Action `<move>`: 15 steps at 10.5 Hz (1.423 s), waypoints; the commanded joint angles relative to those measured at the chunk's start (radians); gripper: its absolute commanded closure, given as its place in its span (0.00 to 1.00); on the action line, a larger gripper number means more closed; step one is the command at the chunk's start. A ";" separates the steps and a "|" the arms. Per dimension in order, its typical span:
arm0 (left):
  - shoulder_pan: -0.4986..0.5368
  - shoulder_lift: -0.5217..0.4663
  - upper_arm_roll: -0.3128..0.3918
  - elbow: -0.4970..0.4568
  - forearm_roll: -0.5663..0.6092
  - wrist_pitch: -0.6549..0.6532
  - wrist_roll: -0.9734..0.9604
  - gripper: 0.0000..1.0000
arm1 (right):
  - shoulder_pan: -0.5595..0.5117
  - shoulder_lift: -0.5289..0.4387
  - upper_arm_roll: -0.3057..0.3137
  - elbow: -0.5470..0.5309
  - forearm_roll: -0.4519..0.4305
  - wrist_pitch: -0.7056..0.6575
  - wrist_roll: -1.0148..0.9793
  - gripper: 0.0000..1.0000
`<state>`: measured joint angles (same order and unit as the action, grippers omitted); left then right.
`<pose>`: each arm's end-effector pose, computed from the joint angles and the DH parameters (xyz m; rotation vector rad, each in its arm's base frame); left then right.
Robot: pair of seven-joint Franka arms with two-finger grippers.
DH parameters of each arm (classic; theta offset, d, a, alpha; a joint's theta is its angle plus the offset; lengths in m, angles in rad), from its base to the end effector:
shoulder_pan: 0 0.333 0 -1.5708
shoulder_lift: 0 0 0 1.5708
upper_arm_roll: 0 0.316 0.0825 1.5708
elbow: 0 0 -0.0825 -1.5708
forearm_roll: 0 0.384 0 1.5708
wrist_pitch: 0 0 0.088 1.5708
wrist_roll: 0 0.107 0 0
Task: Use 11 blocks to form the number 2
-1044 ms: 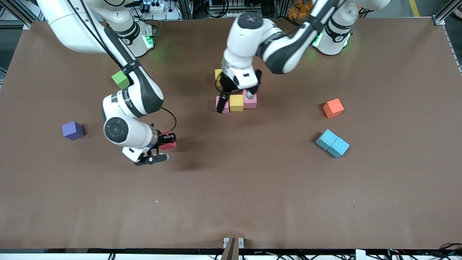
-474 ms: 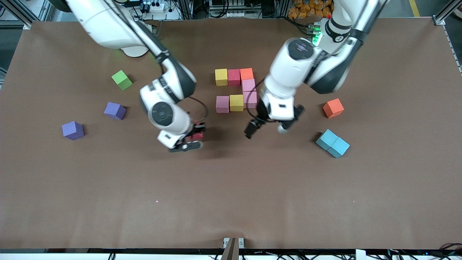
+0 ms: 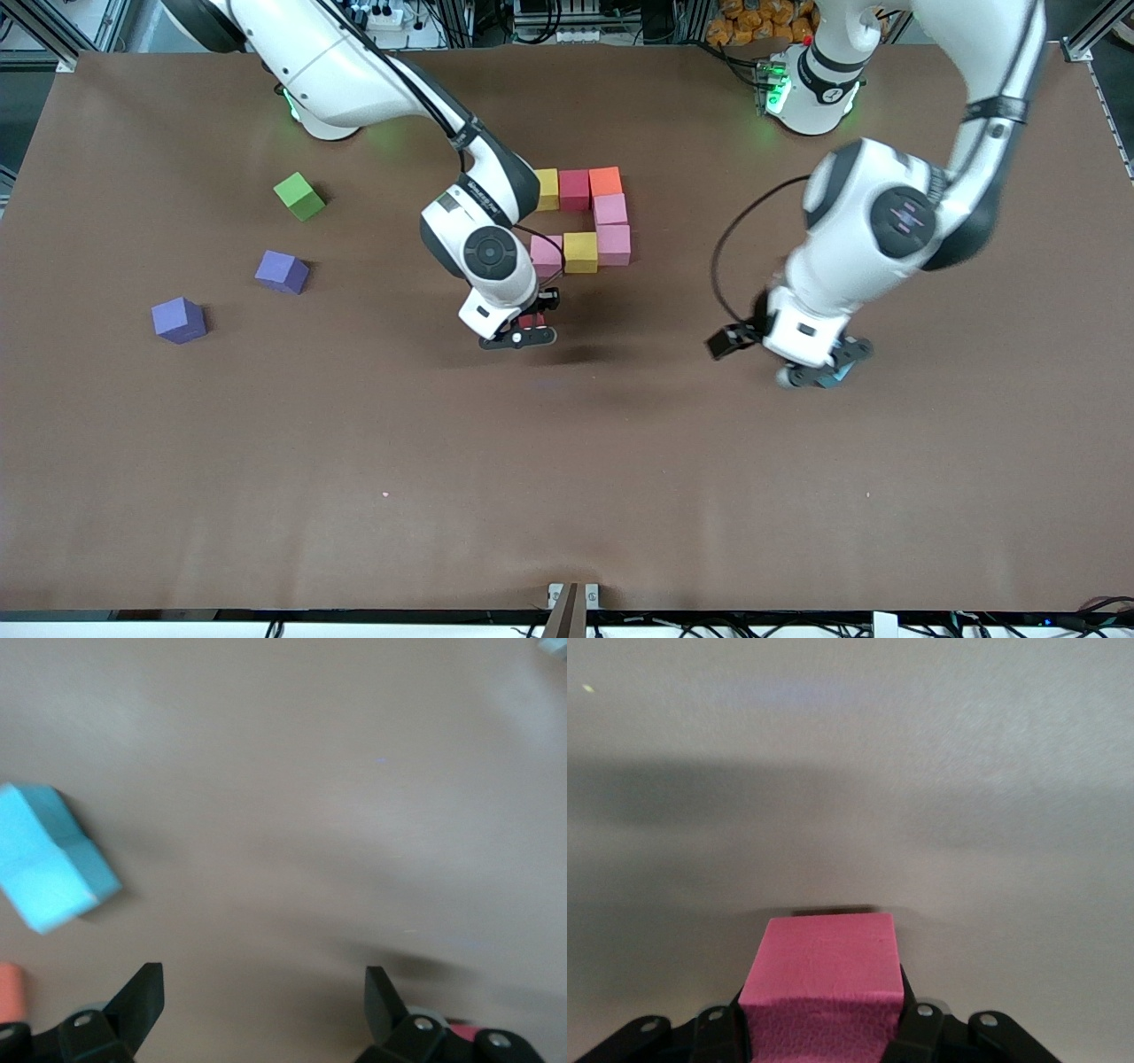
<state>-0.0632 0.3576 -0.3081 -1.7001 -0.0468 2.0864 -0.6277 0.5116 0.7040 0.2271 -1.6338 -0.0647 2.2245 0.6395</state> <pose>0.6172 -0.2223 0.3991 2.9574 0.4460 -0.0472 0.5144 0.4424 0.2069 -3.1143 -0.1491 0.2125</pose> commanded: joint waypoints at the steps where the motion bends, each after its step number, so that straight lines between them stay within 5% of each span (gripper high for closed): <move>1: 0.052 0.073 -0.009 0.017 -0.007 -0.074 0.150 0.00 | 0.044 0.025 -0.014 0.034 -0.026 -0.008 0.070 0.82; 8: 0.126 0.193 0.024 -0.001 0.028 -0.114 0.166 0.00 | 0.085 0.026 -0.014 0.034 -0.015 0.003 0.173 0.79; 15: 0.123 0.237 0.092 -0.033 0.027 -0.130 -0.091 0.00 | 0.103 0.023 -0.014 0.022 -0.027 0.001 0.197 0.78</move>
<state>0.0465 0.5772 -0.2171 -1.7409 -0.0394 1.9756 -0.6647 0.5963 0.7207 0.2229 -1.6197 -0.0694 2.2276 0.8152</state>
